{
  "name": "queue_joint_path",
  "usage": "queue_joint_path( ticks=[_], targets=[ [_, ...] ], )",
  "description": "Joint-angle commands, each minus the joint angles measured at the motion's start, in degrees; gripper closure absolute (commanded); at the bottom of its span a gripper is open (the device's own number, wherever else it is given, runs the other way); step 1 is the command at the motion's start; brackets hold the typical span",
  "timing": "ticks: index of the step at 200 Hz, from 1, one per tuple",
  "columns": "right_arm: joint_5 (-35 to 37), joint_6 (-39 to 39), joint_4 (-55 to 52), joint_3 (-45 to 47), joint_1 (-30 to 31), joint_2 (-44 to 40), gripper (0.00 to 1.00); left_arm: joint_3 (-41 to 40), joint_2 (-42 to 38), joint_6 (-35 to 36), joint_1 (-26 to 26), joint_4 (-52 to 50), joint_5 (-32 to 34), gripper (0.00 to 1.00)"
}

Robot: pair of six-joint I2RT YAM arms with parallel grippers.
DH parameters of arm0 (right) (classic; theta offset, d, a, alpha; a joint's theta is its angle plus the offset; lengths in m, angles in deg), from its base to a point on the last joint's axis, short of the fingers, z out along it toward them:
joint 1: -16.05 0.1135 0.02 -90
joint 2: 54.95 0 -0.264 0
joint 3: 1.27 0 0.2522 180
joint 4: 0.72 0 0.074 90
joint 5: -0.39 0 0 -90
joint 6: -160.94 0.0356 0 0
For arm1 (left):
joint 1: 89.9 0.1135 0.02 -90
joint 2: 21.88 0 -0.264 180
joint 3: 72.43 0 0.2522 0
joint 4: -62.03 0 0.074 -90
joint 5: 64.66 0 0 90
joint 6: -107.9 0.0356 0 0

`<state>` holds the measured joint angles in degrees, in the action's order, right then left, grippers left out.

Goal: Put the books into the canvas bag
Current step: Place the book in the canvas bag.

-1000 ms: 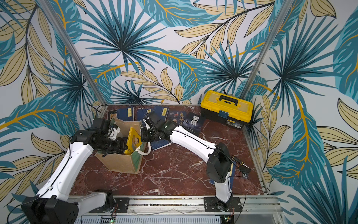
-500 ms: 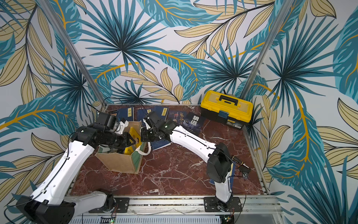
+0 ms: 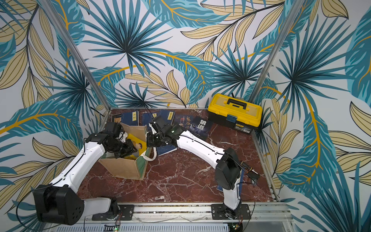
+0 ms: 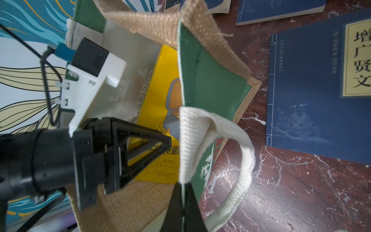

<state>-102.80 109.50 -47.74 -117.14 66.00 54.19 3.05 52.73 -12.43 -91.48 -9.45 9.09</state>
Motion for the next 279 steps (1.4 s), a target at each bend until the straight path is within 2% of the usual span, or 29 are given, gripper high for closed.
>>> queue_joint_path(
  ticks=[1,52,80,106,128,164,196,232,257,279],
  targets=[
    [0.45,0.03,0.42,1.12,-0.19,-1.3,1.0,-2.21,0.63,-0.79,3.9,0.84,4.38,0.63],
    [-0.01,-0.05,0.46,0.26,-0.16,-0.71,1.0,-0.66,2.0,0.72,4.75,0.94,2.07,0.59],
    [0.23,-0.72,-0.91,-1.21,-0.17,-0.78,0.73,0.97,-1.2,2.24,4.65,0.94,-1.97,0.59],
    [1.1,-2.45,-2.21,-2.51,-0.38,-1.75,0.6,3.48,-5.95,2.55,3.83,0.85,-5.11,0.59],
    [2.55,-4.21,-3.62,-2.84,-1.1,-3.54,0.54,6.51,-9.29,2.24,1.21,0.76,-5.0,0.59],
    [7.09,-7.65,-6.79,1.29,-3.46,-8.34,0.47,12.77,-11.28,0.28,-8.82,0.85,-0.1,0.59],
    [9.11,-7.14,-6.91,13.26,-11.93,-15.97,0.42,18.34,-9.29,-0.52,-24.42,0.85,12.34,0.59],
    [14.05,-5.95,-7.58,30.25,-21.4,-26.99,0.37,22.62,-2.1,0.47,-39.65,1.0,24.95,0.59],
    [17.97,-5.1,-9.23,40.81,-29.04,-34.53,0.29,25.21,5.52,1.97,-45.68,1.4,30.48,0.58],
    [20.25,-2.87,-10.41,49.55,-37.51,-40.01,0.24,26.68,12.46,2.46,-48.6,4.36,29.07,0.58]
  ],
)
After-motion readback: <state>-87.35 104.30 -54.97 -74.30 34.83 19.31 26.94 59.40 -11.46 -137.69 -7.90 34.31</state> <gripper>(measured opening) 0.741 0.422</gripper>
